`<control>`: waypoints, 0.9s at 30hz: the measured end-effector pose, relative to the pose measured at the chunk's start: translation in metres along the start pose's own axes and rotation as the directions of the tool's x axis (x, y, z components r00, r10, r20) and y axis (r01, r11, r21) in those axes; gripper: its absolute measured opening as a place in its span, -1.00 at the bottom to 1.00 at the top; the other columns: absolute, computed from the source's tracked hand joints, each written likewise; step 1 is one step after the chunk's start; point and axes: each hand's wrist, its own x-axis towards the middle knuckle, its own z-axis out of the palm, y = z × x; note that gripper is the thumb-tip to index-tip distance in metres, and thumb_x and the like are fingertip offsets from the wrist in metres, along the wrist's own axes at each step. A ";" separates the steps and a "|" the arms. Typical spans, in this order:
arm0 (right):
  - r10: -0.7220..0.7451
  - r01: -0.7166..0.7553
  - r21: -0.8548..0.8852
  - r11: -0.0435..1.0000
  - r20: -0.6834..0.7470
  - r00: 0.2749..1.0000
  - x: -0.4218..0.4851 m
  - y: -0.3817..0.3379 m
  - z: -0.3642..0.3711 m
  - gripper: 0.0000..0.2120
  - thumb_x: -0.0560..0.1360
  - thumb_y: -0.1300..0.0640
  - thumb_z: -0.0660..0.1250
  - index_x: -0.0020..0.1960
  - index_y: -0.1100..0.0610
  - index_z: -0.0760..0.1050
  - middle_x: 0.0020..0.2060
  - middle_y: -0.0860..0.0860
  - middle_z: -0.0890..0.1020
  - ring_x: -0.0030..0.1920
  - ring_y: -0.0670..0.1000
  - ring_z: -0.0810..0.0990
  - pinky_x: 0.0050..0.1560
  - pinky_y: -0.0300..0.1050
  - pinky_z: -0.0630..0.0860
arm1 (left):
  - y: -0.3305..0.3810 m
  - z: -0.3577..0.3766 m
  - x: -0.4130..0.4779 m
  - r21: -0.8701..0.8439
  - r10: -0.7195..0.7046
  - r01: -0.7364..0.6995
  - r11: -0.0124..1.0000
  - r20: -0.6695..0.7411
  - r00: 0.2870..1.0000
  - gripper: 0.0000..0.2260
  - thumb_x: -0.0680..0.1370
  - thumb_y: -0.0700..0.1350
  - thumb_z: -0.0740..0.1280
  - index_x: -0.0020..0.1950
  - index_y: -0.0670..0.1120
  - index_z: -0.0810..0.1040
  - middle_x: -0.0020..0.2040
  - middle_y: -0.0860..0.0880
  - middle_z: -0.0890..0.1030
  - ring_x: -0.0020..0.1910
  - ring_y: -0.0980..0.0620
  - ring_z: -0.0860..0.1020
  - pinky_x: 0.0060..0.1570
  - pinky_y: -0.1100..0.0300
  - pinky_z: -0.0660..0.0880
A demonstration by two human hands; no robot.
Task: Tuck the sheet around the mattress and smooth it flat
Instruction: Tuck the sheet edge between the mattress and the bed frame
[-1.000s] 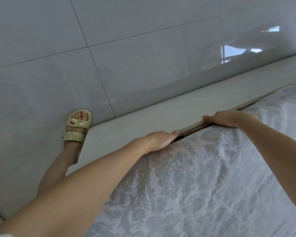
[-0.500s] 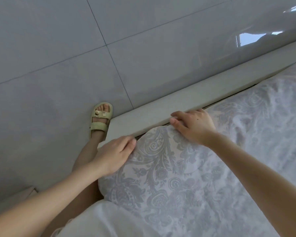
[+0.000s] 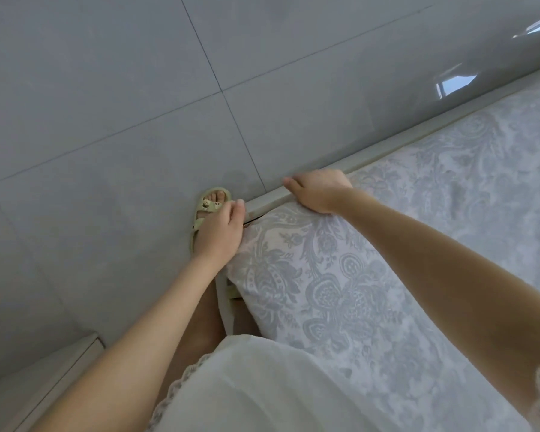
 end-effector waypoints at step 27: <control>0.751 0.282 0.927 -0.247 -0.001 0.660 -0.232 -0.123 0.059 -0.85 0.58 0.18 0.20 -0.05 0.15 0.54 -0.22 0.09 0.64 -0.25 0.00 0.61 -0.14 -0.17 0.55 | 0.078 -0.066 -0.070 0.224 0.225 -0.277 0.934 0.234 0.946 -0.76 0.61 -0.16 0.06 0.05 -0.13 0.52 0.09 -0.21 0.58 0.06 -0.26 0.54 0.08 -0.04 0.50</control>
